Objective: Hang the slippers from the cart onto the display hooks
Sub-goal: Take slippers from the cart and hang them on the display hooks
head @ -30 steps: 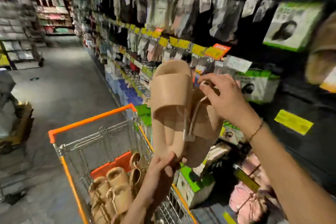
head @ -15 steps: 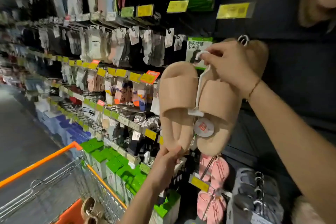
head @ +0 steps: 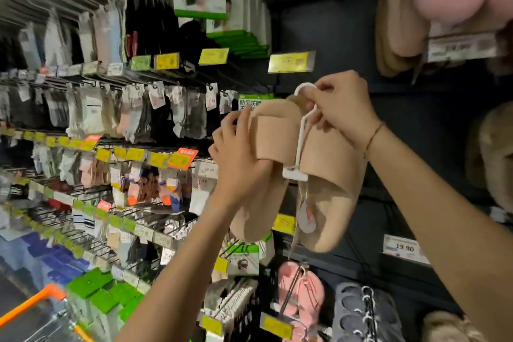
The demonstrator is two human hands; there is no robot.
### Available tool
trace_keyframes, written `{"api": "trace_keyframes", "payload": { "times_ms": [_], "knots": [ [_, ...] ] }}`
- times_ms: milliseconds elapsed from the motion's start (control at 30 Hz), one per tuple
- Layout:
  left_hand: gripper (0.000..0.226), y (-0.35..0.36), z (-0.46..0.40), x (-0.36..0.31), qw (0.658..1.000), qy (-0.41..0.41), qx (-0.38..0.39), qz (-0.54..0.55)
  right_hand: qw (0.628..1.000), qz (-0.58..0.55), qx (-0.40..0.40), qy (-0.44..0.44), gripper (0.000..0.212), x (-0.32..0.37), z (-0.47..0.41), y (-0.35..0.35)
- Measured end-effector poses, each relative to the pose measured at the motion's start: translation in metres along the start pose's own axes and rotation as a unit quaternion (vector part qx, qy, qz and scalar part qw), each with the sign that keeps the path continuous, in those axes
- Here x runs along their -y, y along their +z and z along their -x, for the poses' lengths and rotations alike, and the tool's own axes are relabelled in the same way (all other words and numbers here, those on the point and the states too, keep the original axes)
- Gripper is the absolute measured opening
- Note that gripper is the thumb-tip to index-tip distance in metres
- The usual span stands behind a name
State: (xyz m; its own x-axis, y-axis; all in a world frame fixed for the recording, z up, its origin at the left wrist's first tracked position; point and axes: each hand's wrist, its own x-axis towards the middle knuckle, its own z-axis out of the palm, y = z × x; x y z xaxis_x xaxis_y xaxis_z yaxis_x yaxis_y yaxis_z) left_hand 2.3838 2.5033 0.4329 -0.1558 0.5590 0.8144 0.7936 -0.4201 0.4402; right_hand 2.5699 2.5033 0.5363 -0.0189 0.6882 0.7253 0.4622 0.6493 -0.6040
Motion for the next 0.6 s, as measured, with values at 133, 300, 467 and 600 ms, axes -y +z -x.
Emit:
{"api": "trace_keyframes", "payload": {
  "times_ms": [133, 300, 467, 600],
  "knots": [
    [0.102, -0.013, -0.036, -0.021, 0.952, 0.123, 0.259, -0.109, 0.997, -0.043, 0.042, 0.053, 0.024, -0.006, -0.013, -0.010],
    [0.034, 0.002, -0.061, -0.029, 0.913, 0.014, 0.331, 0.240, 0.996, -0.027, 0.041, 0.078, 0.024, -0.028, -0.029, 0.000],
    [0.017, 0.042, -0.078, -0.038, 0.943, -0.051, 0.123, 0.306, 0.989, -0.057, 0.027, 0.131, 0.021, -0.041, -0.044, 0.012],
    [0.023, 0.066, -0.102, -0.036, 0.947, -0.074, 0.062, 0.305, 0.990, -0.060, 0.003, 0.128, 0.023, -0.044, -0.060, 0.017]
  ]
}}
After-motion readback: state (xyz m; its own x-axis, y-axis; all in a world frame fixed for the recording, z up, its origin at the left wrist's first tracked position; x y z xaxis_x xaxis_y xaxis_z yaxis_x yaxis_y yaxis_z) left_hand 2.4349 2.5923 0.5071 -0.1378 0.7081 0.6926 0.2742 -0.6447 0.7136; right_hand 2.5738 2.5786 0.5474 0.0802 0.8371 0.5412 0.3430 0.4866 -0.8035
